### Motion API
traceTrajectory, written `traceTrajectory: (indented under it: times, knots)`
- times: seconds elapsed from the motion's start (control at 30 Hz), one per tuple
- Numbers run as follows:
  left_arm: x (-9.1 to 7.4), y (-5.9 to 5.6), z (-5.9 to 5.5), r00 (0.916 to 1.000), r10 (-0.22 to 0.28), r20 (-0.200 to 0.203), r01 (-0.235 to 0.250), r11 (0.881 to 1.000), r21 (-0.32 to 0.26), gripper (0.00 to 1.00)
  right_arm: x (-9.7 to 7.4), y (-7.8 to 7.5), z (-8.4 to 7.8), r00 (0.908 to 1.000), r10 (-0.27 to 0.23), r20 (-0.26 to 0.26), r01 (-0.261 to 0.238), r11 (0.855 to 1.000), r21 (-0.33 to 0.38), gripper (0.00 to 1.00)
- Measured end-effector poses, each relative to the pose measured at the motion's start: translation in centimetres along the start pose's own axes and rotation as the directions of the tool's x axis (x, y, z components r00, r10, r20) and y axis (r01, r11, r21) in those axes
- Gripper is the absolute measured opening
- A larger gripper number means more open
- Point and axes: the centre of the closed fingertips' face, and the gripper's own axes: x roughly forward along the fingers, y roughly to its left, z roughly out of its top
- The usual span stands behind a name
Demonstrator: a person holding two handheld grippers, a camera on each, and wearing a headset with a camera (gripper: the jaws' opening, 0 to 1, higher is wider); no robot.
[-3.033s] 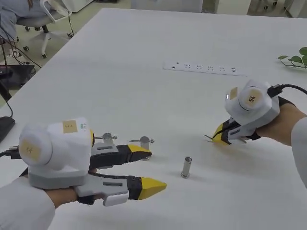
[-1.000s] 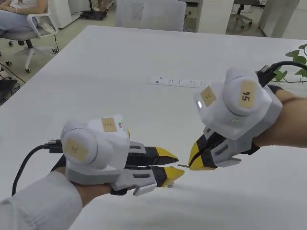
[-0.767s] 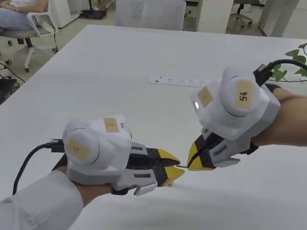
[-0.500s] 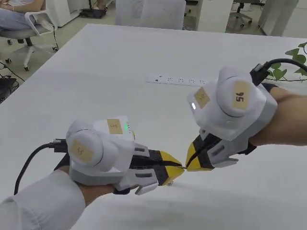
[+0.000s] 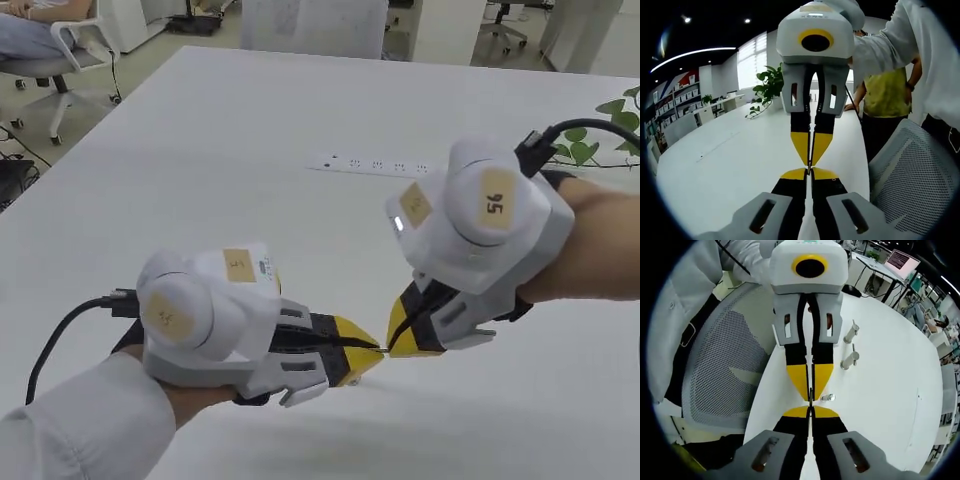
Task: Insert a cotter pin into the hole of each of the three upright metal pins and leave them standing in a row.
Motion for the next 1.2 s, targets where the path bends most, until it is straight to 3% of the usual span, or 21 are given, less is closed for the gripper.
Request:
traceTrajectory:
  times: [0.37, 0.67, 0.97, 1.2]
  knots:
    - [-0.31, 0.26, -0.05, 1.0, 0.005, 0.001, -0.005, 1.0, -0.018, 0.01, 0.19, -0.21, -0.04, 0.9999, 0.002, -0.011, -0.002, 1.0, -0.009, 0.02]
    - [-0.4, 0.31, -0.08, 1.0, 0.004, 0.001, -0.004, 1.0, 0.005, 0.0, 0.27, -0.29, 0.03, 0.9999, 0.0, -0.014, 0.0, 1.0, -0.016, 0.02]
    - [-0.62, 0.02, 0.28, 0.9994, -0.027, 0.021, 0.027, 1.0, -0.005, 0.0, 0.25, 0.06, -0.26, 0.9997, 0.022, -0.006, -0.023, 1.0, -0.013, 0.06]
    - [-0.83, -0.37, 0.04, 0.9985, -0.053, 0.012, 0.053, 0.999, 0.004, 0.0, 0.18, 0.44, -0.47, 0.9984, 0.052, 0.021, -0.052, 0.999, 0.003, 0.1]
